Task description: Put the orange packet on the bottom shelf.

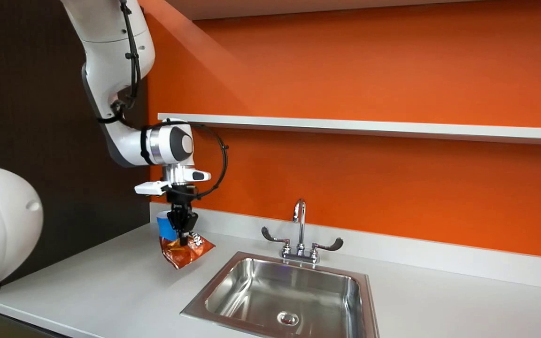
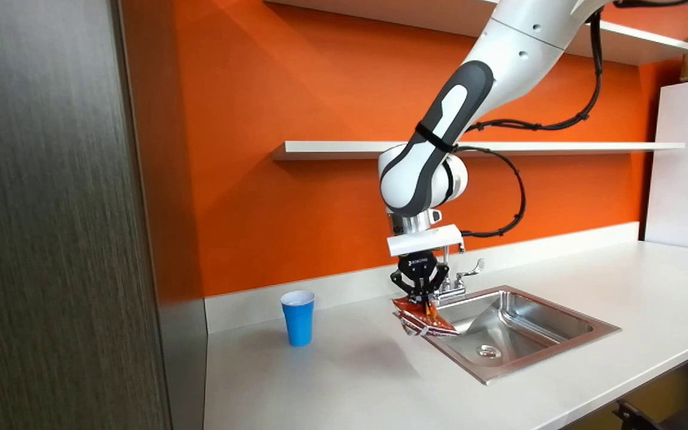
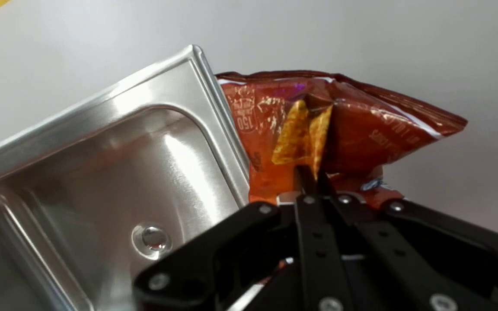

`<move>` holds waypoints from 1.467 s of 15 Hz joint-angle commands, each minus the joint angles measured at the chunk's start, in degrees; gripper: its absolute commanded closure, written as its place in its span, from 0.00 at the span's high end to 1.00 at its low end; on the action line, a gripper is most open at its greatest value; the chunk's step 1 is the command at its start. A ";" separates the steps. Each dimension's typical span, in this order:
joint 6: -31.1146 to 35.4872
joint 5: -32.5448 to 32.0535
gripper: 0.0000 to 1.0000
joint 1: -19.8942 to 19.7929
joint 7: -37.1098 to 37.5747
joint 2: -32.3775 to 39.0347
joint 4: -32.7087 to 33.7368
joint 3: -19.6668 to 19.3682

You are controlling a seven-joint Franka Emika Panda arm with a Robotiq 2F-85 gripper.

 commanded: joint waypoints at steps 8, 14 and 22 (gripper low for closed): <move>-15.45 -3.61 0.00 -1.50 -2.77 -17.41 0.41 4.13; -19.38 -7.40 0.00 -2.94 -2.49 -22.97 3.95 6.55; -18.19 -13.10 0.00 -4.10 -2.43 -23.89 14.89 9.75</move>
